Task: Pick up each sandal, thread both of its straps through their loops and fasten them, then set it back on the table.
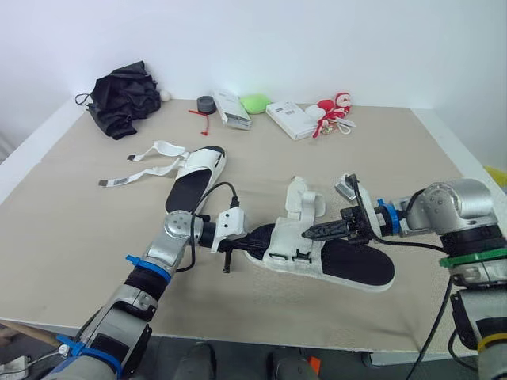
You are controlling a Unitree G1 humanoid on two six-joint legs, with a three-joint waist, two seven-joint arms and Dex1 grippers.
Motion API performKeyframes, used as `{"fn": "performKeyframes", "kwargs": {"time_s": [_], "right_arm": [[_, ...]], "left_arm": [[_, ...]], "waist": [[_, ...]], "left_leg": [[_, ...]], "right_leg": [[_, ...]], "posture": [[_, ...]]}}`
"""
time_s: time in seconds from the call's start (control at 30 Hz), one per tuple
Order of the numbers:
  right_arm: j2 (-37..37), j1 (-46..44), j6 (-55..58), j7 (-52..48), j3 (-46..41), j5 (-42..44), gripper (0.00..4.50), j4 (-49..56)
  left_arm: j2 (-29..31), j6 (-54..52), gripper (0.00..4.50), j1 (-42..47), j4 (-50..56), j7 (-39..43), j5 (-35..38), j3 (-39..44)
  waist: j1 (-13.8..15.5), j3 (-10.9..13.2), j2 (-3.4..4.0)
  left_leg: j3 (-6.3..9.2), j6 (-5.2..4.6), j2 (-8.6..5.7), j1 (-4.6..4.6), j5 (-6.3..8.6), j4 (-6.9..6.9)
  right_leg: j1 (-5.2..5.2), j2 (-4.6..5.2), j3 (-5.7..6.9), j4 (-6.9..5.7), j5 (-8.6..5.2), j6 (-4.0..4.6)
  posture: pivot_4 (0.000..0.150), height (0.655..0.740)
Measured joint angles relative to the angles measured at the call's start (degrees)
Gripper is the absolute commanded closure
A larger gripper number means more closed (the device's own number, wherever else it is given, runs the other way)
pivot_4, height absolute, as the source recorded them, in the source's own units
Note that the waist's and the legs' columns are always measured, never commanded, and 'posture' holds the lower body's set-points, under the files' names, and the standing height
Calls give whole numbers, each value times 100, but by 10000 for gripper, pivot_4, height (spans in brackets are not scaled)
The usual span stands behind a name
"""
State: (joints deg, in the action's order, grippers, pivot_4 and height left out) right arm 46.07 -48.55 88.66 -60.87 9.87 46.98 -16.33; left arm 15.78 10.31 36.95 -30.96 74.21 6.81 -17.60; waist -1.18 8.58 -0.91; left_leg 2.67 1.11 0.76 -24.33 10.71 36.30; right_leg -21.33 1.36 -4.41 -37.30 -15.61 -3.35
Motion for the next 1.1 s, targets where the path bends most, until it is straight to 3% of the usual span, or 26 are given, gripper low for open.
{"fn": "performKeyframes", "kwargs": {"time_s": [0.33, 1.1], "right_arm": [[125, -3, 275, -406, -134, 294, 44770, 280], [9, 254, 212, -229, -287, 194, 44770, 379]], "left_arm": [[-6, 75, 45000, 19, -64, 3, 0, -2], [-11, 94, 45000, -29, -17, 6, 7, 0]], "waist": [[1, 0, 0], [2, -1, 1]], "left_leg": [[0, 0, 0, 0, 0, 0], [0, 0, -2, 0, 0, 0]], "right_leg": [[-1, 1, 0, 0, -5, -8], [1, 3, 0, 0, -6, -9]], "posture": [[1500, 7380], [1500, 7380]]}}
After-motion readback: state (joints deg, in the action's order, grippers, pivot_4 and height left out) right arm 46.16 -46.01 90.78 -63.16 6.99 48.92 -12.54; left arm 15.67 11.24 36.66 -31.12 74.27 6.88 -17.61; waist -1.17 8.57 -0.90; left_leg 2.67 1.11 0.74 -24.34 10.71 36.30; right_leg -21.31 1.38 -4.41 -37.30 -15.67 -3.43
